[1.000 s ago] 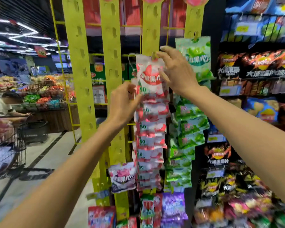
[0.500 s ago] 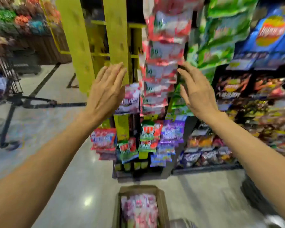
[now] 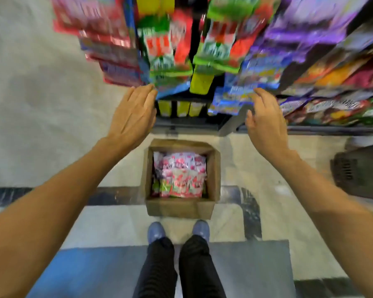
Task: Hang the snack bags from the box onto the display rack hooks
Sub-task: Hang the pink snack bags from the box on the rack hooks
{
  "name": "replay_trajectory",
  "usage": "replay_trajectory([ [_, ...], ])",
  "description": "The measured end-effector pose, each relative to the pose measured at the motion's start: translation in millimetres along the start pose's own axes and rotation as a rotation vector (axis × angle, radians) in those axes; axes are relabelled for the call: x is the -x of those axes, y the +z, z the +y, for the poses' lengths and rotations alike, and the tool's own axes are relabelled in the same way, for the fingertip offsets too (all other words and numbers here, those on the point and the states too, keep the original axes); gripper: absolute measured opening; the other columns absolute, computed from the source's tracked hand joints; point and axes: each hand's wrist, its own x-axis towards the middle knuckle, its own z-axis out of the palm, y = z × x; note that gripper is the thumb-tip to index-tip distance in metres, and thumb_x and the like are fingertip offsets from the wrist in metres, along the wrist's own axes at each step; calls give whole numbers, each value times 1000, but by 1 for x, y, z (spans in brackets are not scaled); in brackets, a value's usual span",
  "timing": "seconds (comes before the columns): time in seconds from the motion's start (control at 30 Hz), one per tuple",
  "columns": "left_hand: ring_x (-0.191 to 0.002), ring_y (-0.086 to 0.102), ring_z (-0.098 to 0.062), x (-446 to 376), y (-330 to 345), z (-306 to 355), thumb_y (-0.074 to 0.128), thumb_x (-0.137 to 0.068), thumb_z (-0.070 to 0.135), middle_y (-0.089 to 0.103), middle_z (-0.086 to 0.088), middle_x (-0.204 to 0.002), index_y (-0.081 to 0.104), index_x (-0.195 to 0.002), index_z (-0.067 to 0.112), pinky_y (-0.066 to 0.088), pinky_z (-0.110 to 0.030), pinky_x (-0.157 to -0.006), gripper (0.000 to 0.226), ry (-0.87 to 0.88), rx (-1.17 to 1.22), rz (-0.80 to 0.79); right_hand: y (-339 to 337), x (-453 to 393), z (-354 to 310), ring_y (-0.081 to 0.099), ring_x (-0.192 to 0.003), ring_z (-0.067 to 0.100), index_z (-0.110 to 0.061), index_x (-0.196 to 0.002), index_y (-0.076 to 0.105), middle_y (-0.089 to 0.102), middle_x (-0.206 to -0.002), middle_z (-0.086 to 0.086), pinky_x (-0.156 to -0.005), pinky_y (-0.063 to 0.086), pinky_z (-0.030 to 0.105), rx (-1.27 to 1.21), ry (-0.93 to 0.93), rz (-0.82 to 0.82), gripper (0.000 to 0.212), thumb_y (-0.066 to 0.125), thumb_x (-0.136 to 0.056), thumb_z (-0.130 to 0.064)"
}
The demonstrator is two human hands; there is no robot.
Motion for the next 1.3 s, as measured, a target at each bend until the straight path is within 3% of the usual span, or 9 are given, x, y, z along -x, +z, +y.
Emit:
replay_trajectory([
  [0.17,-94,59,-46,65,141,-8,56,-78,-1,59,-32,-110,56,-112,-12,31,-42,-89,36,-50,22,-153,147,59,22,42,-129,33,3,-131,49,46,-138,22,-108,26,34,-36,101,-222,41,49,-90,-4],
  [0.27,-94,58,-45,100,206,1,35,-87,13,60,-30,-109,56,-109,-9,39,-46,-89,38,-125,75,-240,215,99,26,43,-124,29,-2,-130,48,47,-135,17,-106,34,39,-111,175,-346,37,45,-94,-7],
  [0.33,-90,57,-41,121,244,10,25,-90,21,61,-27,-102,57,-101,-5,43,-46,-81,42,-161,134,-267,260,125,31,45,-119,31,1,-128,47,48,-131,18,-99,37,38,-125,200,-425,35,43,-94,-6],
  [0.43,-75,58,-42,148,298,27,36,-87,15,60,-27,-88,57,-93,-6,47,-44,-63,30,-255,254,-354,323,161,41,47,-119,35,0,-129,47,49,-132,19,-98,36,36,-146,286,-555,34,42,-96,-7],
  [0.63,-107,52,-35,181,386,60,41,-99,23,55,-20,-120,47,-124,1,43,-42,-85,34,-563,374,-531,404,201,37,52,-114,37,7,-126,45,53,-126,22,-94,42,38,-191,742,-761,39,46,-95,-17],
  [0.87,-102,55,-31,186,430,94,57,-91,32,55,-15,-113,50,-109,-1,41,-33,-78,38,-886,658,-646,430,208,35,53,-117,33,1,-134,29,52,-128,18,-79,42,26,-439,1168,-679,58,60,-90,-21],
  [1.0,-123,44,-32,181,440,96,66,-85,31,44,-17,-132,43,-129,-1,38,-37,-100,58,-1040,704,-692,433,211,39,58,-109,29,-1,-122,47,59,-123,15,-89,51,37,-599,1351,-554,54,72,-81,-26],
  [1.13,-100,60,-30,183,454,87,74,-76,35,62,-17,-110,60,-97,2,51,-39,-83,41,-1143,771,-663,433,213,42,61,-85,17,-13,-99,59,66,-102,4,-70,49,25,-773,1375,-557,21,70,-84,-21],
  [1.3,-93,62,-23,181,446,89,70,-82,25,65,-8,-102,60,-95,7,53,-40,-84,24,-1171,850,-556,431,215,42,64,-87,17,-11,-93,60,67,-100,4,-65,51,23,-865,1308,-560,20,73,-81,-20],
])
